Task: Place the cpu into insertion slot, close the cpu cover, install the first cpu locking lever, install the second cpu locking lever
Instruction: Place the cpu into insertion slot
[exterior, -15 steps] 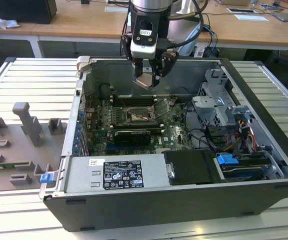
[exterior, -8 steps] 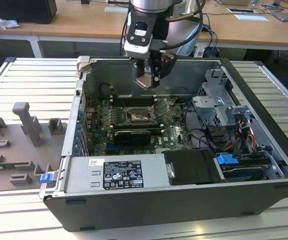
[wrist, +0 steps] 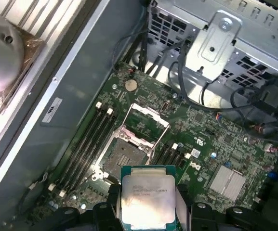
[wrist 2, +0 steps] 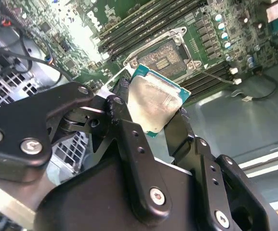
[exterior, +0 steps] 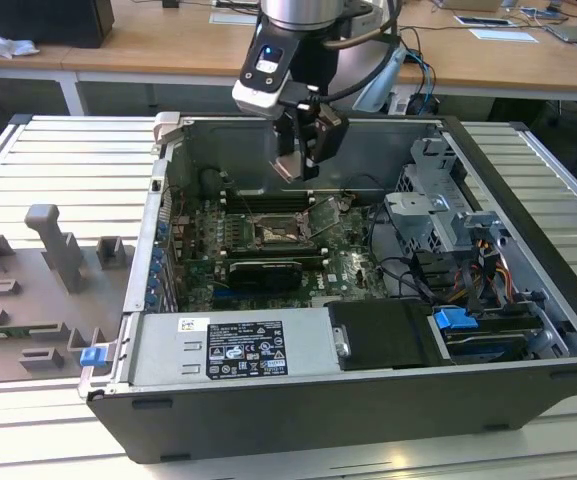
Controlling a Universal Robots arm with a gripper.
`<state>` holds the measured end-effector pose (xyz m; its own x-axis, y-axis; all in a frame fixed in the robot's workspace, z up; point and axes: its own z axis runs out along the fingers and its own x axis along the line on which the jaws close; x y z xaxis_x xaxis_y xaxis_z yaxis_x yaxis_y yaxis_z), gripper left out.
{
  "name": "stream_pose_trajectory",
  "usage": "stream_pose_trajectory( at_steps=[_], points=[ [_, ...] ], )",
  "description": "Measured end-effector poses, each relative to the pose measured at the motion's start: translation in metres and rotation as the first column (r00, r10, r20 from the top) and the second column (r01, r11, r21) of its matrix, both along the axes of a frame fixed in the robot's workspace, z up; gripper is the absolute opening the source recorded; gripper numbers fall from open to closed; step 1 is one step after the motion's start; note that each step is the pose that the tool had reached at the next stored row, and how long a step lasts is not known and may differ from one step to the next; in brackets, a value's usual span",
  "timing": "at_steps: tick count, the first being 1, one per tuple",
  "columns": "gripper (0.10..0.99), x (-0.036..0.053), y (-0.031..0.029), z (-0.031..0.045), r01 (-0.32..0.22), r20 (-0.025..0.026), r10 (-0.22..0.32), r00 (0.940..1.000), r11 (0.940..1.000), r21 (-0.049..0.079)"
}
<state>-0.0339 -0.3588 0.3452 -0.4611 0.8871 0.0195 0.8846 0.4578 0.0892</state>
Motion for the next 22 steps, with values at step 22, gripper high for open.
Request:
stream_pose_trajectory(
  at_steps=[22],
  points=[
    [0.537,0.0000,0.0001,-0.0242,0.350,0.0007,-0.350,0.9369,0.9369,0.000]
  ],
)
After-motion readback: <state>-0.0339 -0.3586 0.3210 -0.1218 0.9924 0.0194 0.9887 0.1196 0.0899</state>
